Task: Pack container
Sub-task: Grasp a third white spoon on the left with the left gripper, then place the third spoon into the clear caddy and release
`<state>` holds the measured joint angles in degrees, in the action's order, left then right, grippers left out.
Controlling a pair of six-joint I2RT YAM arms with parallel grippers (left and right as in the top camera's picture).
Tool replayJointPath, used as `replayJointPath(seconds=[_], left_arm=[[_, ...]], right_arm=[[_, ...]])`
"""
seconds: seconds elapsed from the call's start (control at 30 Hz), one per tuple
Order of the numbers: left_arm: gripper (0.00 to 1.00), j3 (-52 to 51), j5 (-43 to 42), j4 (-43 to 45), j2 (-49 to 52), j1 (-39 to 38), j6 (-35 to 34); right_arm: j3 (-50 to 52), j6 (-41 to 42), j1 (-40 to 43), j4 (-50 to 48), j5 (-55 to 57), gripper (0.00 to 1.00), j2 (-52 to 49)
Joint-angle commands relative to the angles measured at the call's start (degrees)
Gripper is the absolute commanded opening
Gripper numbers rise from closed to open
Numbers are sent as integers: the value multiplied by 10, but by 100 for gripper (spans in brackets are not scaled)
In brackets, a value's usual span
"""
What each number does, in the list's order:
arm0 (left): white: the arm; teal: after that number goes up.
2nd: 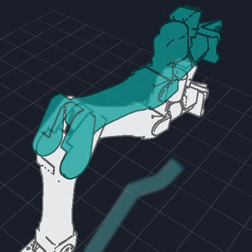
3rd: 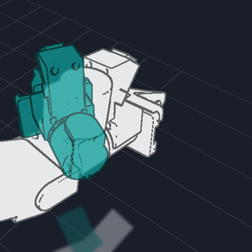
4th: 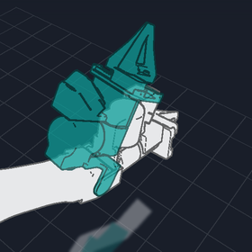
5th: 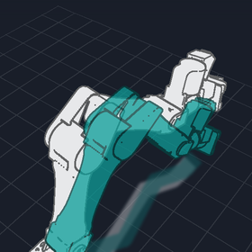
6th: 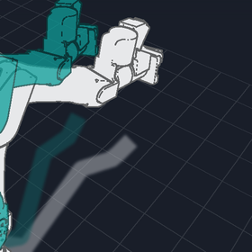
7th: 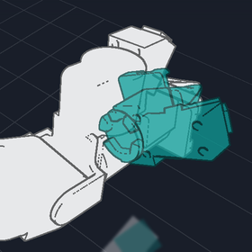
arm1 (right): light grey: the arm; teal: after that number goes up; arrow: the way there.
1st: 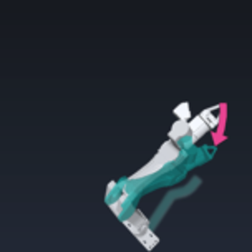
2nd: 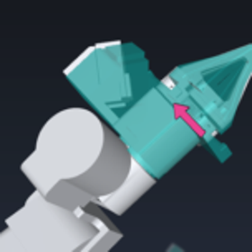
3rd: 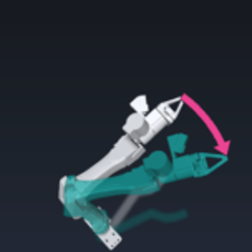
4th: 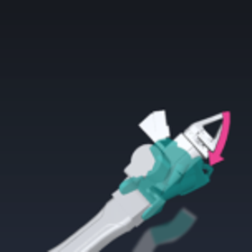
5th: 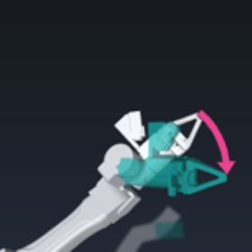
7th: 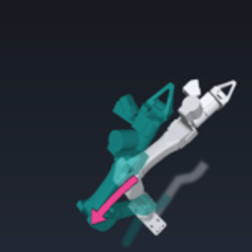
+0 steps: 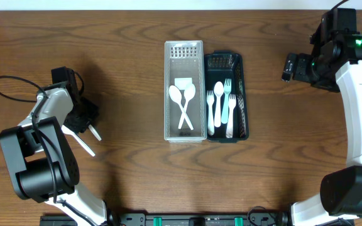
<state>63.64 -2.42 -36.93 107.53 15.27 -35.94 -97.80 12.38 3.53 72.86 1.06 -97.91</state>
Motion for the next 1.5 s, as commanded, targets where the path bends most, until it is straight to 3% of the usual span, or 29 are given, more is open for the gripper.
replayJointPath(seconds=[0.0, 0.43, 0.77, 0.93, 1.13, 1.3, 1.47], left_arm=[[29, -15, -15, 10, 41, -1, 3], [6, 0, -15, -1, 40, -1, 3], [6, 71, -17, -109, -25, -21, 26], [6, 141, -17, -188, -120, -96, 57], [6, 170, -10, -191, -207, -252, 82], [6, 170, -3, -175, -200, -375, 156], [6, 170, 2, -144, -151, -447, 203]], right_arm=[[1, -2, 3, 2, 4, 99, -2], [1, -2, 3, 2, 4, 99, -2], [1, -2, 3, -2, 4, 99, -2], [1, -3, 3, -7, 4, 99, -2], [1, -3, 3, -9, 4, 99, -2], [1, -5, 3, -8, 4, 99, -2], [1, -5, 3, -9, 4, 99, -2]])
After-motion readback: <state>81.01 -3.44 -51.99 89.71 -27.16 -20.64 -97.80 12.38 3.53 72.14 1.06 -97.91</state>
